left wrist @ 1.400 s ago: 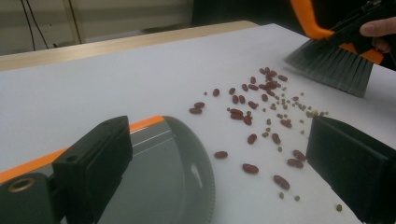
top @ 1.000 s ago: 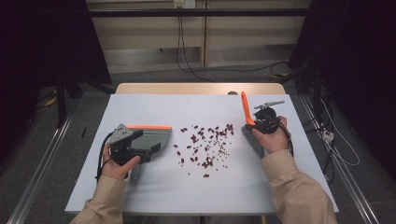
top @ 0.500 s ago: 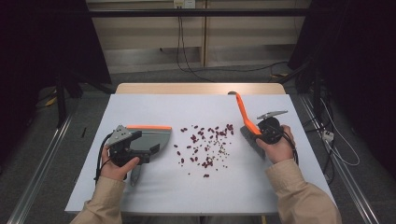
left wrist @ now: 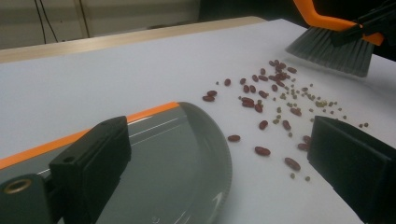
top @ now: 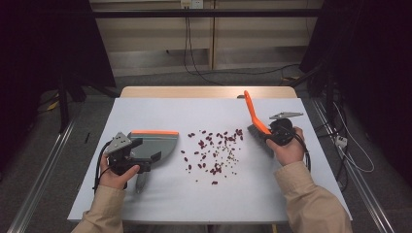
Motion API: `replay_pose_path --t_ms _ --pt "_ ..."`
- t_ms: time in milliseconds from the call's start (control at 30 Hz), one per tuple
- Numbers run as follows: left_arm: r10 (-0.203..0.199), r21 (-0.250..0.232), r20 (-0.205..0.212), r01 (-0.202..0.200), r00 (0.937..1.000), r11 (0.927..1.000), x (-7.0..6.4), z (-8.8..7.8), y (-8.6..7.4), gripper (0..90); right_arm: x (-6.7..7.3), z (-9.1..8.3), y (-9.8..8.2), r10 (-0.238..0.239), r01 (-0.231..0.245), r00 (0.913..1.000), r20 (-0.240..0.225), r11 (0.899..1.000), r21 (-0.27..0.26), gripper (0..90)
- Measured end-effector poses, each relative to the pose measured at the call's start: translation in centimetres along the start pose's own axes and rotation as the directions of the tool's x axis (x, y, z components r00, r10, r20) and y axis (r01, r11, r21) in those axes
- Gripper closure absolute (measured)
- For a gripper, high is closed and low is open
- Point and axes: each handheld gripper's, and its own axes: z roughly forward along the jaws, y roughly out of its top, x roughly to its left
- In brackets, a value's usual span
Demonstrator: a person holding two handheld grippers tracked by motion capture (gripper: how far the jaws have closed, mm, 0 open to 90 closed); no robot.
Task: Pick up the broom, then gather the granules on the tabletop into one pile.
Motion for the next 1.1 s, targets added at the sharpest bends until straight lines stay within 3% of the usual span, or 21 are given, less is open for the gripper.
replay_pose_path --t_ms 200,367,567,1100 --pt "0.007 -0.009 0.01 -0.006 0.9999 0.9999 0.0 -0.4 -0.3 5.1 -0.2 1.3 1.2 -0.017 0.017 0.9997 0.015 0.999 -0.036 71.2" --pt "0.004 -0.008 0.015 -0.004 0.9999 1.0 0.1 -0.5 -0.6 5.1 -0.1 2.4 2.0 -0.029 0.028 0.9995 -0.01 0.998 -0.052 71.1" --pt "0.006 -0.003 0.023 -0.006 0.9997 1.0 0.1 -0.4 -0.6 5.1 -0.2 3.3 2.8 -0.048 0.048 0.9988 0.002 0.996 -0.08 71.2" --pt "-0.01 0.002 0.013 0.01 0.9999 1.0 0.4 -0.5 -1.0 5.2 -0.4 5.7 4.0 -0.094 0.094 0.9955 0.009 0.991 -0.096 71.2"
